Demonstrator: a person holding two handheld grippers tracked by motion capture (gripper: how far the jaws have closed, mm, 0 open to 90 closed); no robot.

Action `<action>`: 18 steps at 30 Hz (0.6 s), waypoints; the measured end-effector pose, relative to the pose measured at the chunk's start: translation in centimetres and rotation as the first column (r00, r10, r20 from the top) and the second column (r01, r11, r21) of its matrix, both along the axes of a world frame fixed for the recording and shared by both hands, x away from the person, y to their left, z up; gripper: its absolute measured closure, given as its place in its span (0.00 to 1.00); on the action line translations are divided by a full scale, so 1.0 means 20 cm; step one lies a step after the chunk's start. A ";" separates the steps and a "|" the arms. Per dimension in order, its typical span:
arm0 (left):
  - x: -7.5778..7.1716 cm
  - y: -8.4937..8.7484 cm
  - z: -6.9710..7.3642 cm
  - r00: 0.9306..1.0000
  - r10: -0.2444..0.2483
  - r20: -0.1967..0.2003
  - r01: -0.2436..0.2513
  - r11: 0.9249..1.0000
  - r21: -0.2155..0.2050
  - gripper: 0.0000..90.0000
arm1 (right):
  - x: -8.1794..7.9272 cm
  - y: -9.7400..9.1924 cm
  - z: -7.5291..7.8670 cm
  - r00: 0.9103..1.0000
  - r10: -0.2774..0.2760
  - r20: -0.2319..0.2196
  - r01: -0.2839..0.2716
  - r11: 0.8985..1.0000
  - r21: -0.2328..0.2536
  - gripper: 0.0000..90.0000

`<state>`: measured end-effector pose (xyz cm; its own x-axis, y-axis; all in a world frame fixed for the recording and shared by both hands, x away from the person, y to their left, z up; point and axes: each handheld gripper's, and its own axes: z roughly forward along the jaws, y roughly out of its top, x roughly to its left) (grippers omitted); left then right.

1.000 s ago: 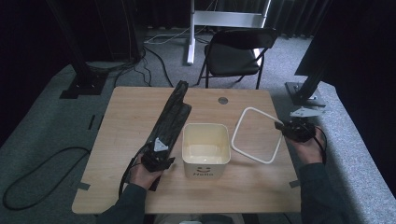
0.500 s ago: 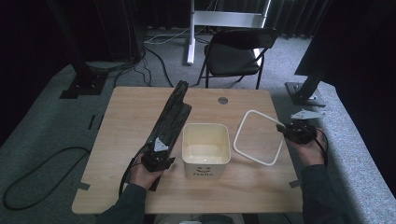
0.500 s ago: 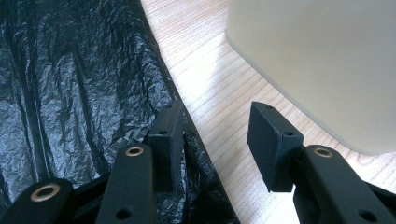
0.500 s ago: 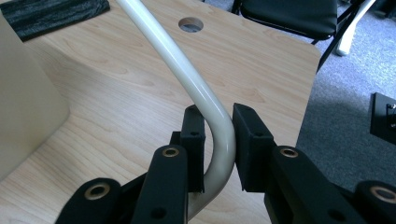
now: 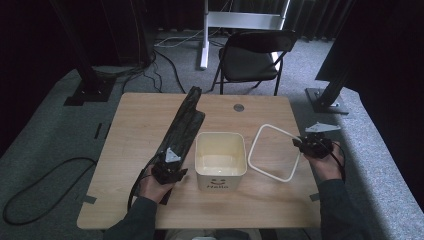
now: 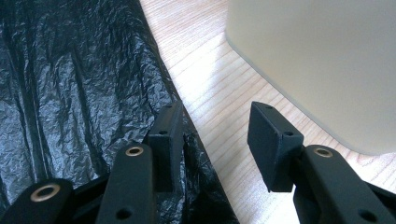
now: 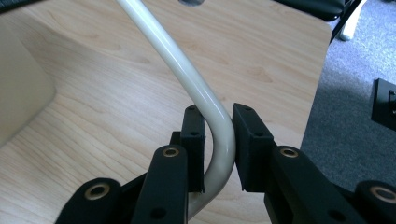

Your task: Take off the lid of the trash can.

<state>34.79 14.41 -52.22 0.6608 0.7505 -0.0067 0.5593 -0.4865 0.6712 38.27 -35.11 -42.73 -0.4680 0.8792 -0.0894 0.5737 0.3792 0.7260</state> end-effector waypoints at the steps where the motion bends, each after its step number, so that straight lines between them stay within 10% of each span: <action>1: 0.00 0.00 0.00 1.000 0.000 0.000 0.000 1.000 0.000 0.62 | 0.00 0.00 -0.02 1.000 -0.002 -0.004 0.001 1.000 -0.001 0.84; 18: 0.00 0.00 0.00 1.000 -0.004 -0.002 0.004 1.000 -0.009 0.62 | 0.13 0.07 -0.31 0.990 -0.029 -0.139 0.026 0.999 -0.025 0.84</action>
<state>34.81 14.42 -52.13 0.6636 0.7479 -0.0150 0.5592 -0.4826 0.6741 40.80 -33.67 -48.84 -0.4527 0.8905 -0.0456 0.6795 0.3777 0.6291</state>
